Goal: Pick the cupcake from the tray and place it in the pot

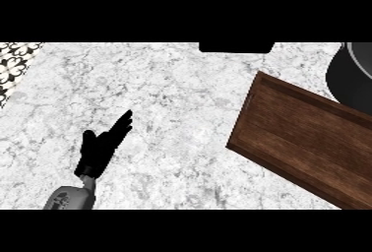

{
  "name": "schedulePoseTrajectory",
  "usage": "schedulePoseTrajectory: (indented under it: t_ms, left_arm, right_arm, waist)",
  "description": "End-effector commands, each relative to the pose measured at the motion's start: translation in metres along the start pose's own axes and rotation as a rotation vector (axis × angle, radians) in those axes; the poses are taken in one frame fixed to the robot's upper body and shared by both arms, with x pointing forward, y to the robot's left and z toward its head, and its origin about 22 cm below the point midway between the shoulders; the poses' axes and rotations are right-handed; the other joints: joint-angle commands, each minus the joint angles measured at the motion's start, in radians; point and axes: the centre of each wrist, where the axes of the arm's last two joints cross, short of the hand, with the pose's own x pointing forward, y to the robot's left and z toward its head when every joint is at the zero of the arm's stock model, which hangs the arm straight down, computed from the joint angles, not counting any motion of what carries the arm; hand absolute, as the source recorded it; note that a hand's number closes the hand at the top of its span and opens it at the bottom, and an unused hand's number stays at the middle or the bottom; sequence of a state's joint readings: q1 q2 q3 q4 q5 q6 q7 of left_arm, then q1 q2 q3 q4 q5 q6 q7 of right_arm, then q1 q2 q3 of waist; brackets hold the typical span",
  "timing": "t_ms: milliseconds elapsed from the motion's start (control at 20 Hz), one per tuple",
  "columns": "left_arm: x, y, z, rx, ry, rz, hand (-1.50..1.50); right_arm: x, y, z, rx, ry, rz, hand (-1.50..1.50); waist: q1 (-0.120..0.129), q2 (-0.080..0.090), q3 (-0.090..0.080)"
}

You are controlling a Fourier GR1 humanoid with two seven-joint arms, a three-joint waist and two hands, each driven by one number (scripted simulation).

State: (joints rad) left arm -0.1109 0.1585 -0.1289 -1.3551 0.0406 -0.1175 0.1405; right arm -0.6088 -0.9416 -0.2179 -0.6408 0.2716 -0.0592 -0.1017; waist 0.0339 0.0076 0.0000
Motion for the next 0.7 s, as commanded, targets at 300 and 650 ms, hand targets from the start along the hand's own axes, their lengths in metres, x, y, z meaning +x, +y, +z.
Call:
schedulePoseTrajectory:
  t_ms: [300, 650]
  left_arm:
    - [0.011, -0.008, -0.001, -0.032, -0.017, -0.016, 0.0]
    - [0.013, 0.005, -0.007, -0.041, -0.024, -0.022, 0.0]
  right_arm:
    - [0.022, 0.039, -0.019, 0.068, 0.076, 0.354, 1.5]
    - [0.035, 0.076, -0.022, 0.261, 0.226, 0.54, 1.5]
  waist:
    - [0.044, 0.014, 0.003]
    - [0.052, 0.02, 0.003]
